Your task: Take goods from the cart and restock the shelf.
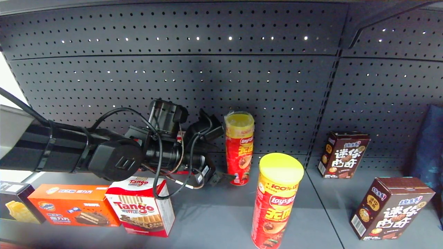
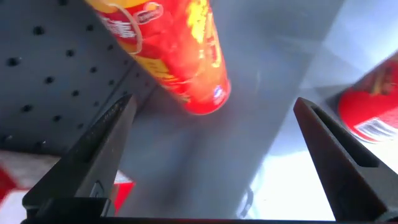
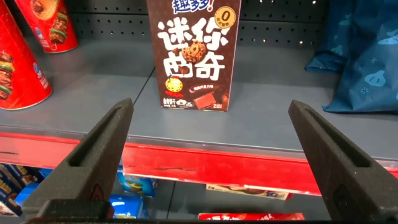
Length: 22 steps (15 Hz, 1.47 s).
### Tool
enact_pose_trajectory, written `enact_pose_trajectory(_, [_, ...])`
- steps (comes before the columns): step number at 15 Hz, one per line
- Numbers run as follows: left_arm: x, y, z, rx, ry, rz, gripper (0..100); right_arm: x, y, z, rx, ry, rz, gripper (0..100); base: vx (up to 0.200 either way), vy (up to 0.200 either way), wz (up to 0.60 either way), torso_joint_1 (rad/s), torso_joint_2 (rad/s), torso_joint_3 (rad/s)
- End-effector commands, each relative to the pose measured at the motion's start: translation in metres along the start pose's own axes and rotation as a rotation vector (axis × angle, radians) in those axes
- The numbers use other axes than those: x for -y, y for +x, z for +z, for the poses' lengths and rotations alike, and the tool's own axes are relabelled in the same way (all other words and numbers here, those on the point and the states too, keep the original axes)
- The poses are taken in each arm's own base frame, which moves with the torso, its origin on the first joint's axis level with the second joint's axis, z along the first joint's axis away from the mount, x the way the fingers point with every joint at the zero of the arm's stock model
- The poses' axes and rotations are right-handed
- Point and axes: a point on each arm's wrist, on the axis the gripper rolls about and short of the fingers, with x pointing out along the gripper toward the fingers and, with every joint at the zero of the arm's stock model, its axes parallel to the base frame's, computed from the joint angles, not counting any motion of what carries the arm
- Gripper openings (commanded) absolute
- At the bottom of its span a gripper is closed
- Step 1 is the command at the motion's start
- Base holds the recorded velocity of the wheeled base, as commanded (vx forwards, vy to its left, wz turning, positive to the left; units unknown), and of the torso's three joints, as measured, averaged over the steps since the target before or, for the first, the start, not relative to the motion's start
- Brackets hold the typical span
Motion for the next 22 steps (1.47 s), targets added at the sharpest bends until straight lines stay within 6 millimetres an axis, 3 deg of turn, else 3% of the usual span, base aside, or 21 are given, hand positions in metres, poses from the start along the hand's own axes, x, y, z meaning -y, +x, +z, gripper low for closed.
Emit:
enact_pose_trajectory(1, [0.003,0.004,-0.002,-0.005,-0.001,-0.02,100,0.0,0.0,0.0,-0.001,0.0,0.001,100,0.0,0.0,0.0,0.0,0.0,0.0])
enact_pose_trajectory(12, [0.007,0.036,0.001,0.015,0.023,-0.06,100,0.0,0.0,0.0,-0.001,0.0,0.001,100,0.0,0.0,0.0,0.0,0.0,0.0])
enact_pose_trajectory(22, [0.008,0.03,-0.009,-0.011,0.004,-0.052,100,0.0,0.0,0.0,-0.001,0.0,0.001,100,0.0,0.0,0.0,0.0,0.0,0.0])
